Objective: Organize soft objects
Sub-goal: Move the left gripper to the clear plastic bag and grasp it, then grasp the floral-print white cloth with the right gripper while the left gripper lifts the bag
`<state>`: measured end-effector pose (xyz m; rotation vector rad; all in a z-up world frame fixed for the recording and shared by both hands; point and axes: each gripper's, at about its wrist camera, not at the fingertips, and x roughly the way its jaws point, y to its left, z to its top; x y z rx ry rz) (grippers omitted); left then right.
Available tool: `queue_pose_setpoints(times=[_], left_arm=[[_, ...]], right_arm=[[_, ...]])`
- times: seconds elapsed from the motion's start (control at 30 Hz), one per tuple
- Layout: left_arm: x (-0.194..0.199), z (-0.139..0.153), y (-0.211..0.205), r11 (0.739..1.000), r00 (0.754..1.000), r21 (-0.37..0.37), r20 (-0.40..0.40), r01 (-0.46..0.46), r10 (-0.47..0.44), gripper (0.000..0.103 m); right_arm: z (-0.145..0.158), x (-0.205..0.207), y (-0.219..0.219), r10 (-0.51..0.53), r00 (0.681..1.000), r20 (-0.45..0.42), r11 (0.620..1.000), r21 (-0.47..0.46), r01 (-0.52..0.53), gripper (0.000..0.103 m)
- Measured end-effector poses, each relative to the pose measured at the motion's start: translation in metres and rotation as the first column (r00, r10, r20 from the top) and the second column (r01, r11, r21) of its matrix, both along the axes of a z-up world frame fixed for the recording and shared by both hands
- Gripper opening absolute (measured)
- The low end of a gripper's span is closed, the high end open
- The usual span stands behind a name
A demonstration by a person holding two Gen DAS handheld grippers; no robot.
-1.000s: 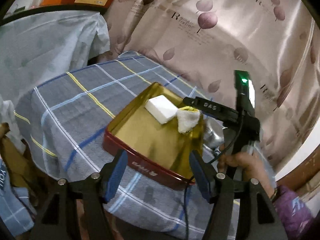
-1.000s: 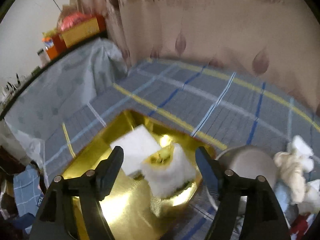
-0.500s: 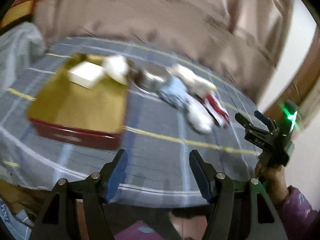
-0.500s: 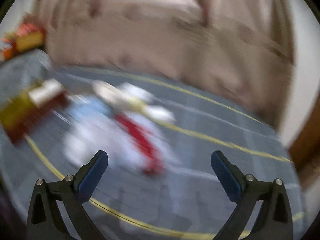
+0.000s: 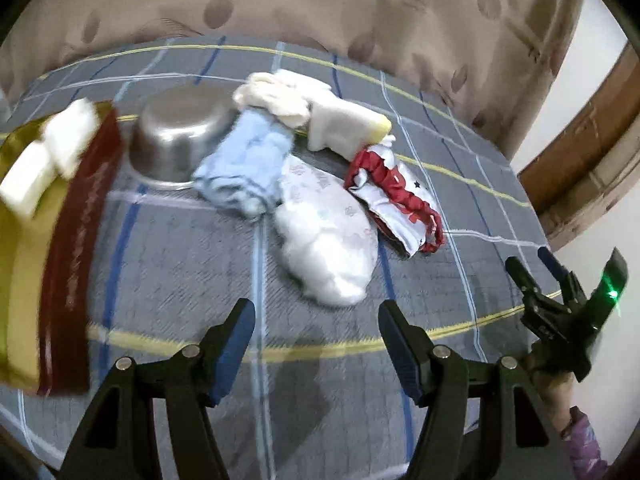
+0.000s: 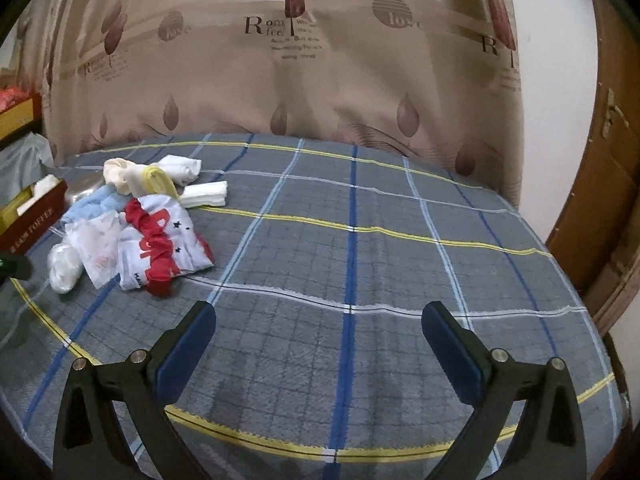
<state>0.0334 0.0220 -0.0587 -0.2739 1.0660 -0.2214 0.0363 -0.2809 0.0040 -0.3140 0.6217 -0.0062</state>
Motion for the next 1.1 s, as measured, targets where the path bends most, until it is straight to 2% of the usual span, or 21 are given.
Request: queue_pose_setpoints(times=[0.17,0.3,0.4,0.43,0.47,0.53,0.6,0.83,0.97,1.1], left_arm=[[0.026,-0.01,-0.008,1.0,0.999,-0.017,-0.042,0.006,-0.007,0.066],[0.038,-0.016,-0.007,0.998,0.998,-0.066,-0.063,-0.017,0.013,0.066],[0.044,-0.025,-0.011,0.998,0.996,-0.051,-0.082,-0.025,0.021,0.066],[0.044,-0.028,-0.012,0.999,0.996,-0.025,-0.09,-0.03,0.028,0.059],[0.044,-0.03,-0.013,0.999,0.995,0.002,-0.092,-0.039,0.039,0.041],[0.041,-0.031,-0.018,0.996,0.997,0.078,-0.063,-0.042,0.047,0.037],[0.04,-0.031,-0.02,0.993,0.998,0.114,-0.046,-0.03,0.035,0.033],[0.012,-0.017,-0.003,0.996,0.998,0.067,-0.001,-0.059,0.059,0.031],[-0.014,0.004,0.001,0.997,0.997,0.052,0.043,-0.063,0.061,0.031],[-0.041,0.02,0.004,0.997,0.997,0.062,0.061,-0.048,0.044,0.031]], right_arm=[[0.002,-0.001,-0.007,0.005,1.0,0.0,0.998,0.064,-0.005,0.103],[0.001,-0.002,-0.005,0.022,1.0,0.0,0.998,0.063,-0.022,0.103],[0.001,-0.003,-0.003,0.029,1.0,0.006,0.998,0.057,-0.029,0.103],[0.001,-0.003,-0.003,0.026,1.0,0.005,0.998,0.058,-0.027,0.103],[0.001,-0.003,-0.003,0.026,1.0,0.005,0.998,0.059,-0.026,0.103],[0.002,-0.003,-0.003,0.021,1.0,0.006,0.998,0.066,-0.021,0.103],[0.002,-0.002,-0.004,0.018,1.0,0.005,0.997,0.071,-0.018,0.103],[0.002,0.002,-0.003,0.025,1.0,-0.019,0.997,0.068,-0.023,0.103],[0.007,0.011,0.01,0.118,0.991,-0.068,0.984,0.14,-0.108,0.103],[0.02,0.019,0.051,0.254,0.964,-0.076,0.952,0.196,-0.236,0.103]])
